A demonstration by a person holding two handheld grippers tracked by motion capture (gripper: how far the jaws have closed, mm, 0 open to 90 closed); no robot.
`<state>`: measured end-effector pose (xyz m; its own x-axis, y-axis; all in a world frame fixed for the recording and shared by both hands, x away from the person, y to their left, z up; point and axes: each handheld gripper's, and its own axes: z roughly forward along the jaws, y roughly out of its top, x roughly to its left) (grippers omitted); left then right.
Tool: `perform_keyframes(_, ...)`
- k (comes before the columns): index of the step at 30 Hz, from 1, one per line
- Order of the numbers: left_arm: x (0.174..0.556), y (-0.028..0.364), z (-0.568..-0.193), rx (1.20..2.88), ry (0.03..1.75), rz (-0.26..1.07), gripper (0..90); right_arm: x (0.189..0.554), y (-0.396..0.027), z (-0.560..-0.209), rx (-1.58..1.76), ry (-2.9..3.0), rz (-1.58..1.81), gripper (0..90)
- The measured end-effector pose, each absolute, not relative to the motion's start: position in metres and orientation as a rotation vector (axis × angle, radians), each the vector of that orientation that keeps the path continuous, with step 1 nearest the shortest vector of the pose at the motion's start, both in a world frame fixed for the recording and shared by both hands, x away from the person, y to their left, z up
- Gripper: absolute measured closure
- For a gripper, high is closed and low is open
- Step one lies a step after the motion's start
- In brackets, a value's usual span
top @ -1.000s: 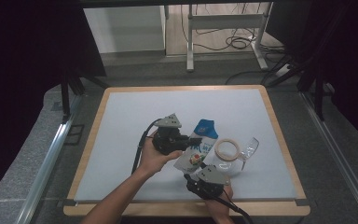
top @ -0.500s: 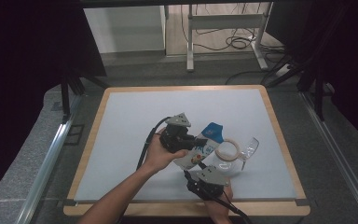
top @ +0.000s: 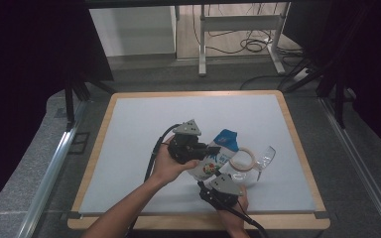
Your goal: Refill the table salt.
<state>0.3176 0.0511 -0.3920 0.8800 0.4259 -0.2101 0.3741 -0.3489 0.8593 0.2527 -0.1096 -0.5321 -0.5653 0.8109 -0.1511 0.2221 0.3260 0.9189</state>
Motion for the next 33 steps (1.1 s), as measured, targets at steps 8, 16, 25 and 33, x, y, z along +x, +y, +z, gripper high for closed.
perform_keyframes(8,0.318,0.053,-0.392,1.958,0.601,0.068,90.0,0.248,-0.106,-0.529,0.912,1.959,1.209,42.1)
perform_keyframes(16,0.324,0.051,-0.393,1.957,0.629,0.055,90.0,0.252,-0.106,-0.53,0.926,1.979,1.243,43.2)
perform_keyframes(25,0.328,0.043,-0.39,1.98,0.633,0.062,90.0,0.254,-0.106,-0.529,0.938,1.992,1.319,44.5)
perform_keyframes(33,0.334,0.035,-0.39,1.998,0.634,0.042,90.0,0.255,-0.109,-0.529,0.962,1.991,1.355,44.7)
